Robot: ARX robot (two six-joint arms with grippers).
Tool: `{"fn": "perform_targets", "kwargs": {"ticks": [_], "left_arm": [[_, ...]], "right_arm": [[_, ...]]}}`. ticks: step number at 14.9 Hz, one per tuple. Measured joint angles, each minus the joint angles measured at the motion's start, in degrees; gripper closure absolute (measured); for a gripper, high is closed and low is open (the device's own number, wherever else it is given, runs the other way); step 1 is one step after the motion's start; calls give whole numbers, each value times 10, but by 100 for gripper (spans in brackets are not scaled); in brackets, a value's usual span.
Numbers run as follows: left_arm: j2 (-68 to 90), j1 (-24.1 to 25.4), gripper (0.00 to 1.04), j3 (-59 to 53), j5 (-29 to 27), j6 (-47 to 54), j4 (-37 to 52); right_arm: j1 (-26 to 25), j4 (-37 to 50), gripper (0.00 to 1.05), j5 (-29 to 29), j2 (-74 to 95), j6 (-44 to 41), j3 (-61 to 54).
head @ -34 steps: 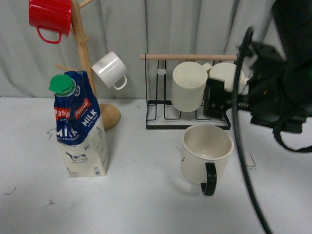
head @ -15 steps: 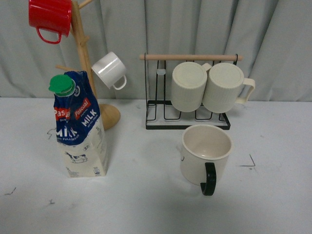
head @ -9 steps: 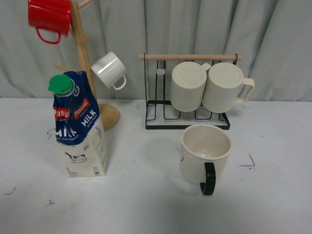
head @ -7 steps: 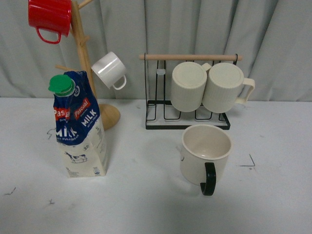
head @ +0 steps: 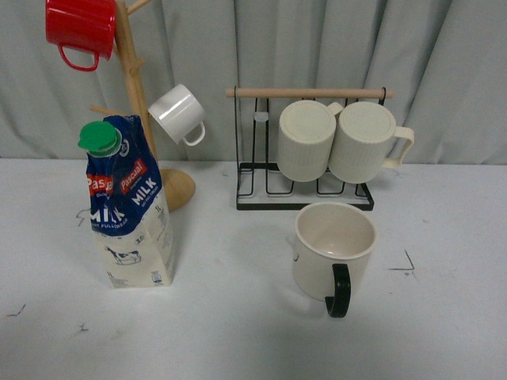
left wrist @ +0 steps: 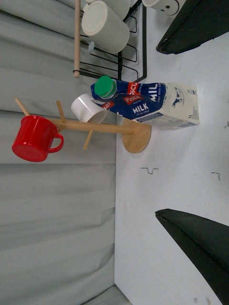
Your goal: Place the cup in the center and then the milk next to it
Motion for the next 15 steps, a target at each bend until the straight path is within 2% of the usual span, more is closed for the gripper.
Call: {"fn": "perform_targets", "kwargs": {"ticks": [2, 6, 12, 13, 14, 15], "left_arm": [[0, 0, 7, 0, -1, 0, 0], [0, 0, 7, 0, 0, 0, 0], [0, 0, 7, 0, 0, 0, 0], [26, -7, 7, 26, -11, -12, -82], [126, -25, 7, 71, -27, -42, -126], [219, -52, 7, 107, -41, -64, -67]], "right_arm": [[0, -103, 103, -2, -88, 0, 0], [0, -102, 103, -2, -96, 0, 0], [0, -101, 31, -1, -96, -1, 0], [0, -101, 18, -1, -96, -1, 0], [0, -101, 6, -2, -96, -1, 0], [0, -101, 6, -2, -96, -1, 0]]}}
